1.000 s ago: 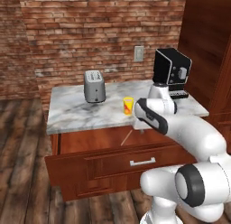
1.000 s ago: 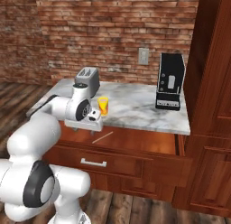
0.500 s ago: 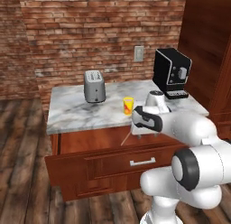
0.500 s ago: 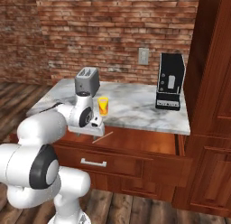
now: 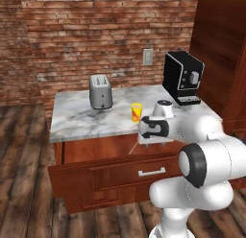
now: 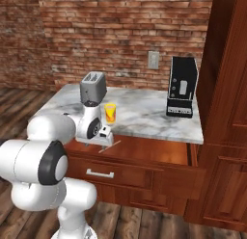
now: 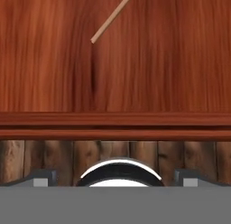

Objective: Pick up the straw from the left drawer and put it inside the smoothie cup.

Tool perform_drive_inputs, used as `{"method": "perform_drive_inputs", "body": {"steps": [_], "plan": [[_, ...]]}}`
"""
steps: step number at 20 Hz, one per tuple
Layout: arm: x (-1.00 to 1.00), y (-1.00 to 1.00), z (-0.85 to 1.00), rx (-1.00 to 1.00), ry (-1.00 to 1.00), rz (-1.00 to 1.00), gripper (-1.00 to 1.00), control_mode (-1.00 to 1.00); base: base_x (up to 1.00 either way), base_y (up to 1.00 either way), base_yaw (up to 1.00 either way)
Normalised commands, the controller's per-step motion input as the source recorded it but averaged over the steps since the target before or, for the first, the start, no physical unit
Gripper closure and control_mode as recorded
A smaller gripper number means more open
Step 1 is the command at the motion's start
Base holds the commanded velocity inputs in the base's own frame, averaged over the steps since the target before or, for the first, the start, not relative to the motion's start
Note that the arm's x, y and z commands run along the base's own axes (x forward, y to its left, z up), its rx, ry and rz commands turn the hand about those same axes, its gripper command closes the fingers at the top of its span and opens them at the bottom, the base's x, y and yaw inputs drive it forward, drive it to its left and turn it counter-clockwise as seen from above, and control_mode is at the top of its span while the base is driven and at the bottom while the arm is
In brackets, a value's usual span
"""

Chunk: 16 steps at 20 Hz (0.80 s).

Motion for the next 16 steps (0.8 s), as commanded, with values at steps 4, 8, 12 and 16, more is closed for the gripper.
{"method": "perform_drive_inputs", "body": {"steps": [4,8,12,16], "plan": [[0.27,0.0,-0.21,0.0,-0.01,0.0,-1.0,-1.0,0.0,0.0,0.0],[0.28,0.0,-0.3,0.0,0.0,0.0,-1.0,-1.0,0.0,0.0,0.0],[0.28,0.0,-0.33,0.0,0.0,0.0,-1.0,-1.0,0.0,0.0,0.0],[0.33,0.0,-0.27,0.0,0.0,0.0,-1.0,-1.0,0.0,0.0,0.0]]}}
